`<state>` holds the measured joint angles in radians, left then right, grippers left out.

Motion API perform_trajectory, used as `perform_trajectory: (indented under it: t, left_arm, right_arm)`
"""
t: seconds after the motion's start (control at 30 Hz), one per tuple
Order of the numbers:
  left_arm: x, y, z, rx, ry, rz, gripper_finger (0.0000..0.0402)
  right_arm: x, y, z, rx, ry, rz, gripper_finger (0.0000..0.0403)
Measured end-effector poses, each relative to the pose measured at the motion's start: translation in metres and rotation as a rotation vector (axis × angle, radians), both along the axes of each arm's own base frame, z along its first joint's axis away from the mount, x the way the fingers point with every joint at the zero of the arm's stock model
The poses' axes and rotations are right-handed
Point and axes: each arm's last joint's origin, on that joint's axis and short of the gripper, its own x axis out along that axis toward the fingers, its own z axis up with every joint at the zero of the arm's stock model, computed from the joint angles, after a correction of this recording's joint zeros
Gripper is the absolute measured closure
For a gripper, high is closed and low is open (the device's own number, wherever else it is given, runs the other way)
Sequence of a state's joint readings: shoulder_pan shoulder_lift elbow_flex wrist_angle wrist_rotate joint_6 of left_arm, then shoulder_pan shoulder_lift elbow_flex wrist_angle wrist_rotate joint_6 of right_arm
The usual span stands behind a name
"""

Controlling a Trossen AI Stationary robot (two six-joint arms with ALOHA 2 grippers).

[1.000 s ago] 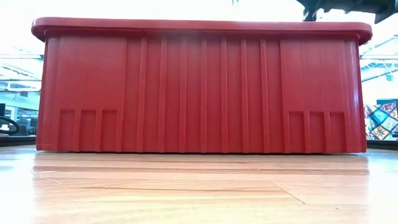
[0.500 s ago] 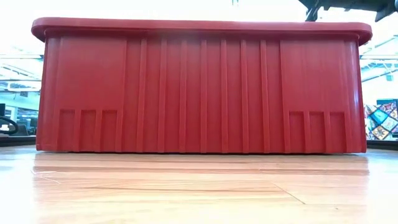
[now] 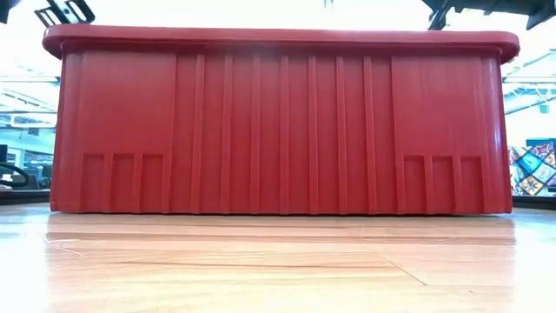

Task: Pick and place slides into bin
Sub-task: Put the slide into the bin

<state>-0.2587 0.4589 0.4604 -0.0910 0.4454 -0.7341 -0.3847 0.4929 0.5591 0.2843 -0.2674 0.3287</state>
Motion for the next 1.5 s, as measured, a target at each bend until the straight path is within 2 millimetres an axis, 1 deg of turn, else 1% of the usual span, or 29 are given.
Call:
perform_trajectory:
  t: [0.17,0.3,0.37,0.43,0.5,0.57,0.6,0.67,0.8,0.9,0.97,1.17,1.27,1.5]
  left_arm:
    - [0.001,-0.011,-0.002,0.092,-0.085,-0.046,0.0401]
    - [0.002,-0.012,0.002,0.091,-0.128,0.02,0.0401]
    - [0.001,-0.015,0.0,0.089,-0.116,-0.02,0.0401]
    - [0.002,-0.019,-0.004,0.102,-0.079,-0.087,0.0401]
    - [0.002,-0.024,-0.007,0.129,-0.048,-0.116,0.0401]
    - [0.002,-0.028,-0.011,0.207,-0.016,-0.109,0.0401]
    - [0.002,-0.031,-0.013,0.241,0.028,-0.114,0.0401]
    - [0.0,-0.034,-0.017,0.362,0.064,-0.136,0.0402]
    - [-0.003,-0.038,-0.015,0.523,0.125,-0.114,0.0401]
    - [-0.005,-0.041,-0.015,0.587,0.163,-0.154,0.0401]
    - [-0.007,-0.043,-0.021,0.624,0.23,-0.197,0.0401]
    - [-0.018,-0.053,-0.038,0.697,0.418,-0.341,0.0401]
    - [-0.022,-0.058,-0.042,0.71,0.476,-0.376,0.0401]
    - [-0.032,-0.068,-0.047,0.595,0.597,-0.485,0.0388]
  right_arm:
    - [-0.001,0.002,0.0,-0.011,0.004,0.057,0.0403]
    - [-0.002,0.003,0.0,-0.014,0.003,0.077,0.0403]
    - [-0.002,0.003,0.001,-0.014,0.002,0.076,0.0403]
    - [-0.002,0.003,0.001,-0.014,0.001,0.076,0.0403]
    - [-0.002,0.003,0.0,-0.018,0.002,0.075,0.0403]
    - [-0.002,0.003,0.001,-0.018,0.002,0.074,0.0403]
    - [-0.002,0.003,0.001,-0.018,0.002,0.074,0.0403]
    - [-0.002,0.003,0.0,-0.017,0.002,0.074,0.0403]
    - [-0.002,0.003,0.0,0.005,0.006,0.078,0.0403]
    - [-0.002,0.003,0.0,0.01,0.007,0.079,0.0403]
    - [-0.002,0.003,0.0,0.014,0.006,0.079,0.0403]
    - [-0.002,0.003,0.0,0.031,0.005,0.082,0.0403]
    - [-0.002,0.003,0.0,0.034,0.005,0.082,0.0403]
    - [-0.002,0.003,0.0,0.034,0.005,0.081,0.0403]
